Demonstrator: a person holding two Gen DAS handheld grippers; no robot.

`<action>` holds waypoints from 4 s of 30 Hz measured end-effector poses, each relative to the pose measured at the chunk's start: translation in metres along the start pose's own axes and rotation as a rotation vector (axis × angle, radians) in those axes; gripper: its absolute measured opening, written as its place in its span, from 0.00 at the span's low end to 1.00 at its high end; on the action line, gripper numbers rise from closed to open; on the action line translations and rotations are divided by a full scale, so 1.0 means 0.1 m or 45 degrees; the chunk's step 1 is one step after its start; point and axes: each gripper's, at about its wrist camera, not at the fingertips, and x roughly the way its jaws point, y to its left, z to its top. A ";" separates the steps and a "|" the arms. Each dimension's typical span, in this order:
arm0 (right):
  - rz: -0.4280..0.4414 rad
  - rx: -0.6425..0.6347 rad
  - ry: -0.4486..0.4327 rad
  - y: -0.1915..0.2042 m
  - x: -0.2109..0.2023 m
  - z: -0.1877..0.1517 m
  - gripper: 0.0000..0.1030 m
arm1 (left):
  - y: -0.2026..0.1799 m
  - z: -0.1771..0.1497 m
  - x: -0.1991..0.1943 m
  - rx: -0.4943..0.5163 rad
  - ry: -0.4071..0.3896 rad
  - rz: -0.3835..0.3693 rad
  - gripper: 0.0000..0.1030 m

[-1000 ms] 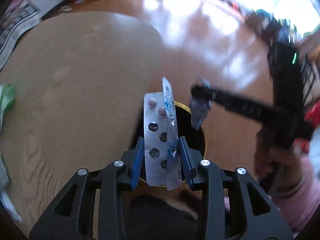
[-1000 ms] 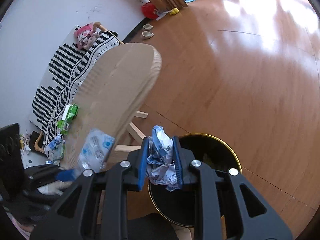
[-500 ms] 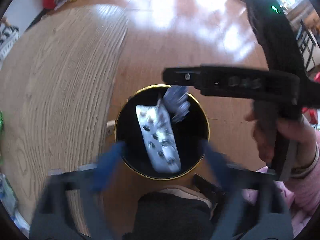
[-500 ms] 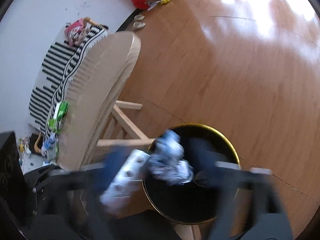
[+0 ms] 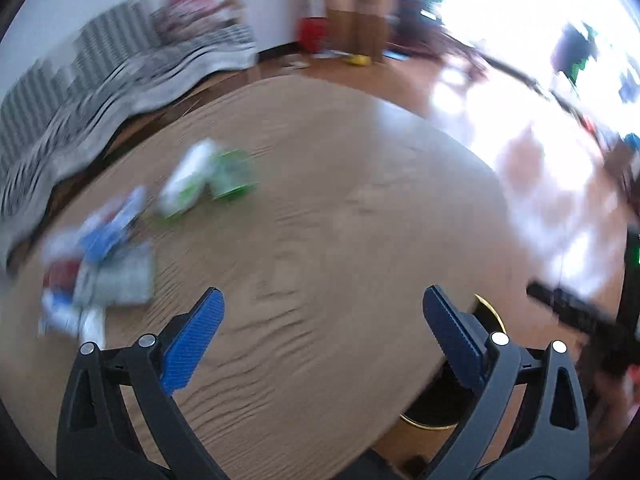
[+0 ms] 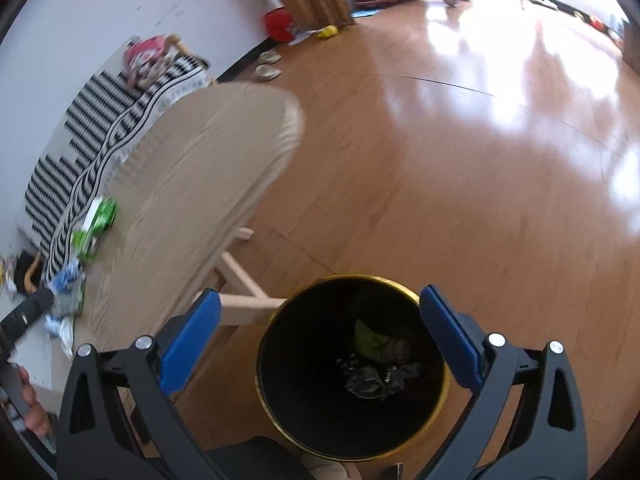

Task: Collect trash
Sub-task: 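Move both open grippers back over the table, then grasp white-blue plastic wrapper with left gripper while right grasps green plastic box, then lift plastic wrapper in left gripper while right gripper lifts green box, then carry wrapper in left gripper and green box in right gripper to bin, release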

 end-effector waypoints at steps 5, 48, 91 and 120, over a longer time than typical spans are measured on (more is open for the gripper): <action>0.044 -0.158 0.053 0.63 0.17 -0.02 0.93 | 0.97 -0.20 -0.11 -0.247 -0.013 0.148 0.94; -0.020 -0.796 0.060 3.46 1.84 0.56 0.95 | 3.22 -0.83 0.20 -0.416 0.174 0.406 0.94; 0.215 -0.802 -0.028 3.59 0.85 0.32 0.21 | 2.95 -0.70 -0.40 -0.513 -0.052 0.209 0.30; 0.215 -0.075 0.012 -0.29 -0.39 -0.07 0.21 | -1.39 -0.75 0.06 0.119 0.274 -0.587 0.30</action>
